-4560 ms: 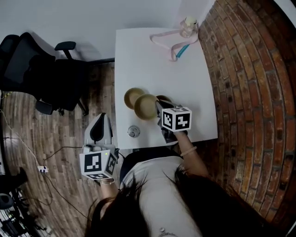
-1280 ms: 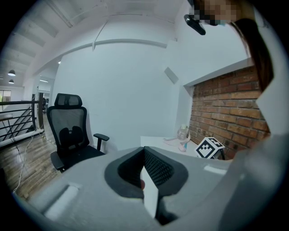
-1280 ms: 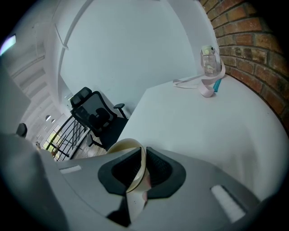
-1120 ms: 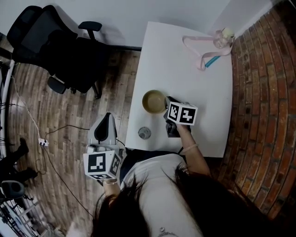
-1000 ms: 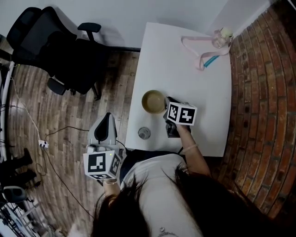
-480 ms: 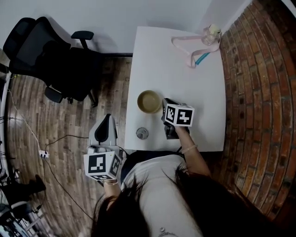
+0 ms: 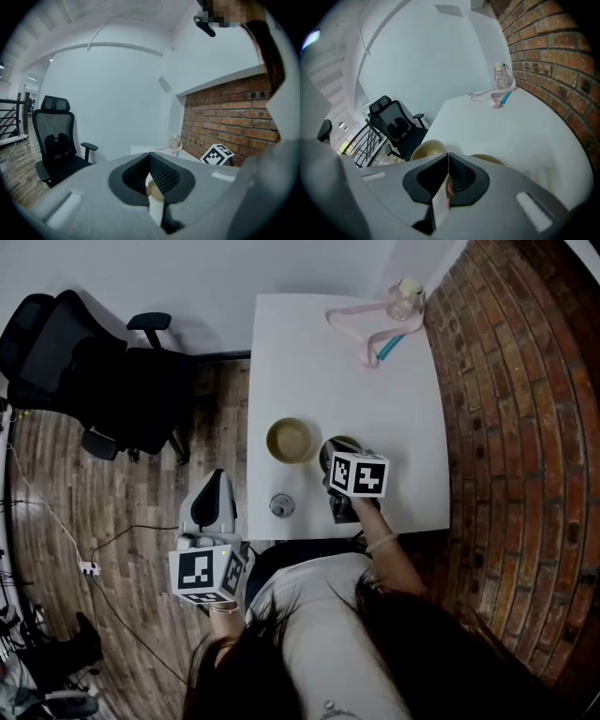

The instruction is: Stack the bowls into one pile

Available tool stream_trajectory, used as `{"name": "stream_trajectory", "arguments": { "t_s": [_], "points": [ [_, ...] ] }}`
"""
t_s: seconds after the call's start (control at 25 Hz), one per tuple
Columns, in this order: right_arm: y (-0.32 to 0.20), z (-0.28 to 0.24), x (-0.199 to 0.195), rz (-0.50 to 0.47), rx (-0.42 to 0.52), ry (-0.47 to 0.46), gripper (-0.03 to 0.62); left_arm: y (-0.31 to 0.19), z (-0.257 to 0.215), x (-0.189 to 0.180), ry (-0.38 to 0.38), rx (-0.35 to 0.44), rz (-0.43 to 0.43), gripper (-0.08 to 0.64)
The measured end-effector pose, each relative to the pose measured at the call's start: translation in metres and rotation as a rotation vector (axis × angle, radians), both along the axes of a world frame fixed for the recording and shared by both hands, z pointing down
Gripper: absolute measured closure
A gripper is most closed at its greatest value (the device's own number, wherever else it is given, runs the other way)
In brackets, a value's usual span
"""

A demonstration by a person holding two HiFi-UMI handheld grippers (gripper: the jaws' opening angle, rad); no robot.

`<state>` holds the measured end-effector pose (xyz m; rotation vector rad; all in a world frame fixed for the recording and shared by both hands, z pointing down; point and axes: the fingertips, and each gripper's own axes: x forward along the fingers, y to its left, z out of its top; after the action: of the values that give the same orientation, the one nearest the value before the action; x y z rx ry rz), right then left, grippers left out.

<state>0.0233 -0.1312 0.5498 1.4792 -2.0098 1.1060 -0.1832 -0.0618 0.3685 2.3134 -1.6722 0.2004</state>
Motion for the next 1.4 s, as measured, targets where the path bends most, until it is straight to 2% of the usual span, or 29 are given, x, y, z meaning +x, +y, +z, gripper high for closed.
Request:
{"name": "stream_trajectory", "arguments": {
  "t_s": [0.96,1.4],
  "points": [
    [0.038,-0.011,0.061,0.176,0.014,0.030,0.584,0.001,-0.004,0.049,0.031,0.013,0.188,0.561],
    [0.048,-0.005,0.084,0.216,0.003,0.031,0.577,-0.006,-0.002,0.079,0.027,-0.001,0.267,0.561]
  ]
}}
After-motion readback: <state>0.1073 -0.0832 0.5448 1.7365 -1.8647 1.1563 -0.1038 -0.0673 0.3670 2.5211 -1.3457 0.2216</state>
